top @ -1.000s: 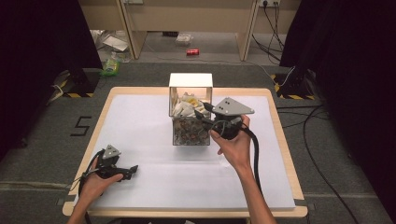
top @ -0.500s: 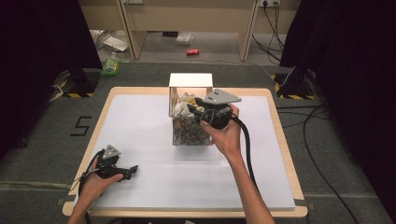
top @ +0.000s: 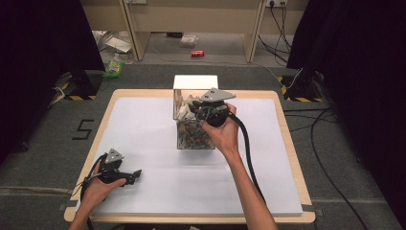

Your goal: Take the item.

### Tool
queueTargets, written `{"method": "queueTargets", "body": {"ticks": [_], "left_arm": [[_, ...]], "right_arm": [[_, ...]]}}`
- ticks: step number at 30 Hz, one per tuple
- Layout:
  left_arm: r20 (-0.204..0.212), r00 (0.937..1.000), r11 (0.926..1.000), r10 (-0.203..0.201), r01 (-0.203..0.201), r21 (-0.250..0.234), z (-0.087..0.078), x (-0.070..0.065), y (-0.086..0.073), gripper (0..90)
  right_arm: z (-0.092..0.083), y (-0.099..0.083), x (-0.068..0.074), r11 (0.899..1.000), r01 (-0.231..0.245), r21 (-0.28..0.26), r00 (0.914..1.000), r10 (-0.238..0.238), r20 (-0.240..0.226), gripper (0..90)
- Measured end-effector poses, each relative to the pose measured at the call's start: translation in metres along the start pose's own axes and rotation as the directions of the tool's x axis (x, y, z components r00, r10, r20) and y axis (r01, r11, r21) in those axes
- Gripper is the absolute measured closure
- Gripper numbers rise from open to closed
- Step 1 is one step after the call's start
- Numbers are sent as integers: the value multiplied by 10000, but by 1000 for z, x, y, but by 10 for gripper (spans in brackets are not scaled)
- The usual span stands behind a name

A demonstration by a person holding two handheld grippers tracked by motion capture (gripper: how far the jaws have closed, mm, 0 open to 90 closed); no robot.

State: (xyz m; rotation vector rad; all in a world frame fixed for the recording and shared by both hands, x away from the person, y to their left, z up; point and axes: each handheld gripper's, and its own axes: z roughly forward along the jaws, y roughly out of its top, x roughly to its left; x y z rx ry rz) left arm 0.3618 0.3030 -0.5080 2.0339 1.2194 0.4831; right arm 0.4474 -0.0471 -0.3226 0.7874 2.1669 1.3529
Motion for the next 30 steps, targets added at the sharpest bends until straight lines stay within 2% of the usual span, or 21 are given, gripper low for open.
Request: {"method": "queueTargets", "body": {"ticks": [5, 15, 21, 30], "left_arm": [[4, 10000, 10000, -2, 2, 0, 0, 0, 0, 0], [-6, 10000, 10000, 4, -4, -1, 0, 0, 0, 0], [-4, 10000, 10000, 2, -2, -4, 0, 0, 0, 0], [2, 10000, 10000, 1, -1, 0, 0, 0, 0, 0]], "right_arm": [[0, 1, 0, 9998, 168, 72, 9998, -169, 109, 900], [-16, 8, -4, 9987, 85, -497, 9999, -81, 88, 900], [-31, 21, -3, 9954, 372, -886, 9991, -351, 248, 900], [-49, 37, 0, 9896, 520, -1341, 9982, -477, 353, 900]]}}
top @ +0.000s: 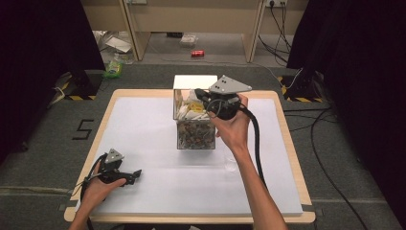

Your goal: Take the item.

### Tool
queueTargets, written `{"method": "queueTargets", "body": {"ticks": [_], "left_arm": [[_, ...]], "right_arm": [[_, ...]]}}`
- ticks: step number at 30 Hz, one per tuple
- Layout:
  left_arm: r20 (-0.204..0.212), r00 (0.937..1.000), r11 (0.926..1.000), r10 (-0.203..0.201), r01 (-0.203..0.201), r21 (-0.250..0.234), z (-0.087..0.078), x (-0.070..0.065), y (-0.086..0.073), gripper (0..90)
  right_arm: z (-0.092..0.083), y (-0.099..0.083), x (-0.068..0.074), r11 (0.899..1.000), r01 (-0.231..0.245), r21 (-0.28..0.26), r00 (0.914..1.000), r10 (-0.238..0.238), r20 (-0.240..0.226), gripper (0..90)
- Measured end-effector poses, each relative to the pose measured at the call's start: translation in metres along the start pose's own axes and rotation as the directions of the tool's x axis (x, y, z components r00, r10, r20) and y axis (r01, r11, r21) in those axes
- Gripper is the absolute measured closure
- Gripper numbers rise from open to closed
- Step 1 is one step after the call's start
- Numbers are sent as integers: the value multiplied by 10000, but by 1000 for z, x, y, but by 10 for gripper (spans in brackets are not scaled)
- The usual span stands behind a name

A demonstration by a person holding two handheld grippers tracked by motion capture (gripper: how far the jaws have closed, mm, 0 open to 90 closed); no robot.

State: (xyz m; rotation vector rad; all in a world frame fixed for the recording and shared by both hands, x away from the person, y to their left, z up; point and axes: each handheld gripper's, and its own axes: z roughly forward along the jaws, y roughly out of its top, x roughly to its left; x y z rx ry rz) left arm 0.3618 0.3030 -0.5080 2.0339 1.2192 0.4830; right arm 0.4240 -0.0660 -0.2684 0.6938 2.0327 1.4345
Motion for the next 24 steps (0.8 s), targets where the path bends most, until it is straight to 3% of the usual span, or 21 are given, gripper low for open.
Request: {"method": "queueTargets", "body": {"ticks": [11, 24], "left_arm": [[-7, 10000, 10000, 5, -5, -1, 0, 0, 0, 0], [-7, 10000, 10000, 17, -17, 12, 0, 0, 0, 0]], "right_arm": [[-17, 18, 2, 9986, 274, -454, 9995, -268, 141, 900], [-53, 16, 1, 9973, 275, -680, 9994, -261, 226, 900]]}}
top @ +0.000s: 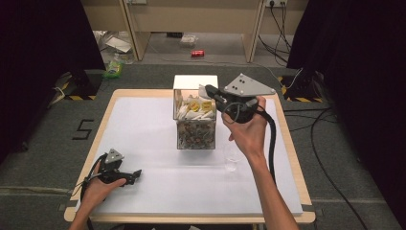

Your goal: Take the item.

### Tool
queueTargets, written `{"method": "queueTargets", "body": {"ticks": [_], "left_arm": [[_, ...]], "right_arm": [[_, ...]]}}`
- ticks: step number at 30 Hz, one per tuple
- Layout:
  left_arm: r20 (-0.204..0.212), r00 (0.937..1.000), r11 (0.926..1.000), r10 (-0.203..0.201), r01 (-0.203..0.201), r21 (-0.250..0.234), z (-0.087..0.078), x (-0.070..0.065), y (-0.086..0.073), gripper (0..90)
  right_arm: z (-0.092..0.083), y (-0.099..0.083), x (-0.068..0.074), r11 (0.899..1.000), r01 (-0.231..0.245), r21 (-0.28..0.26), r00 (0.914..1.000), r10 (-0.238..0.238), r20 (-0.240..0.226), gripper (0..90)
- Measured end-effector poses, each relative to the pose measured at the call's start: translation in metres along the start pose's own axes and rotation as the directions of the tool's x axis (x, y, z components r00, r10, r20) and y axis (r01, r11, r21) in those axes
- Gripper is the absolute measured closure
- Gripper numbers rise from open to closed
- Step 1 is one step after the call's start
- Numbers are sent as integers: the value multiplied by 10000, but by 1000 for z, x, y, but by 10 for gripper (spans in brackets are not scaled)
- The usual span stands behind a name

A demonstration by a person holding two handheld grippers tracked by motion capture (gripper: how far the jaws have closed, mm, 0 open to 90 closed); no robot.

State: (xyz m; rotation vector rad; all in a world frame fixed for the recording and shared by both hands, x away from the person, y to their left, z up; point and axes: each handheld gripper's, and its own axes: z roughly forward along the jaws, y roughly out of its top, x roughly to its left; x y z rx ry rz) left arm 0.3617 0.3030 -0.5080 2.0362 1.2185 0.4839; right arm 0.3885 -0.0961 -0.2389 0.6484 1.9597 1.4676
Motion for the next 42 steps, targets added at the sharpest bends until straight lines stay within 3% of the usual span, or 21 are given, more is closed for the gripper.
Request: {"method": "queueTargets", "body": {"ticks": [16, 27, 42], "left_arm": [[-1, 10000, 10000, 8, -8, -1, 0, 0, 0, 0], [0, 10000, 10000, -14, 14, -14, 0, 0, 0, 0], [-3, 10000, 10000, -14, 14, -16, 0, 0, 0, 0]], "right_arm": [[-42, -21, 4, 10000, 45, -46, 9998, -44, 214, 900], [-65, -50, 2, 9997, -249, 40, 9984, 247, 511, 900], [-75, -97, 0, 9969, -745, 250, 9931, 719, 922, 900]]}}
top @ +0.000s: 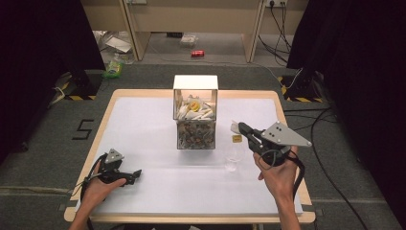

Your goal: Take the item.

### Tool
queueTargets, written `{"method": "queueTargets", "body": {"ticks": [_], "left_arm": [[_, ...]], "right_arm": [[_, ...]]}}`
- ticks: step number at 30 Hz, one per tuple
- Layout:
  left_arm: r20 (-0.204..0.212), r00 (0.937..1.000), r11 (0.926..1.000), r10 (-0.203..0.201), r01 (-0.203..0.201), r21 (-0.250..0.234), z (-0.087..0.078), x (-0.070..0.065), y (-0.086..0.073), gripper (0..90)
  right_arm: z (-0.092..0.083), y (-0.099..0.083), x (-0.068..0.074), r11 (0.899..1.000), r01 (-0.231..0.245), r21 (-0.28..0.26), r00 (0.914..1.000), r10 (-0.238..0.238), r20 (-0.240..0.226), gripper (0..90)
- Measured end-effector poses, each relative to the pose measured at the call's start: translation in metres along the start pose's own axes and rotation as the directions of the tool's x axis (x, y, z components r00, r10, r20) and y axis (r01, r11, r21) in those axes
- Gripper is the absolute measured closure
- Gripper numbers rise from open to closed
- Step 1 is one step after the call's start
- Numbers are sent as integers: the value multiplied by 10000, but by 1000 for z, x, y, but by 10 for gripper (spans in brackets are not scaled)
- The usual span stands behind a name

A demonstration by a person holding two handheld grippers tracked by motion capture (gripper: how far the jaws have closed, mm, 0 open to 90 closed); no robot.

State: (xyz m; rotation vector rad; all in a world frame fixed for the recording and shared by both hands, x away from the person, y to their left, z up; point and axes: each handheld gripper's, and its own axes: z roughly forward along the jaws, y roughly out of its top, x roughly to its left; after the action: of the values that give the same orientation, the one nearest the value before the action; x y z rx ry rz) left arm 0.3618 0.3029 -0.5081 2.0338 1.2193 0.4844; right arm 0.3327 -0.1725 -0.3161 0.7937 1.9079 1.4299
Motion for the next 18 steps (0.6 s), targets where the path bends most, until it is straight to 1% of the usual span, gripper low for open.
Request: {"method": "queueTargets", "body": {"ticks": [4, 5, 8, 10, 11, 18], "left_arm": [[1, 10000, 10000, 0, 0, -1, 0, 0, 0, 0], [0, 10000, 10000, 0, 0, -1, 0, 0, 0, 0], [-5, 10000, 10000, -1, 1, -1, 0, 0, 0, 0], [8, 10000, 10000, -4, 4, -2, 0, 0, 0, 0], [5, 10000, 10000, 0, 0, -1, 0, 0, 0, 0], [8, 10000, 10000, -3, 3, -5, 0, 0, 0, 0]], "right_arm": [[0, -12, 0, 9998, -216, -26, 9998, 216, 35, 900], [1, -15, 0, 9998, -173, 101, 9998, 173, 24, 900], [2, -23, 0, 9993, -253, 279, 9997, 253, 3, 900], [3, -28, 0, 9991, -173, 385, 9998, 173, 25, 900], [4, -30, 1, 9985, -268, 480, 9996, 269, -7, 900], [11, -45, 1, 9953, -391, 891, 9992, 398, -63, 900]]}}
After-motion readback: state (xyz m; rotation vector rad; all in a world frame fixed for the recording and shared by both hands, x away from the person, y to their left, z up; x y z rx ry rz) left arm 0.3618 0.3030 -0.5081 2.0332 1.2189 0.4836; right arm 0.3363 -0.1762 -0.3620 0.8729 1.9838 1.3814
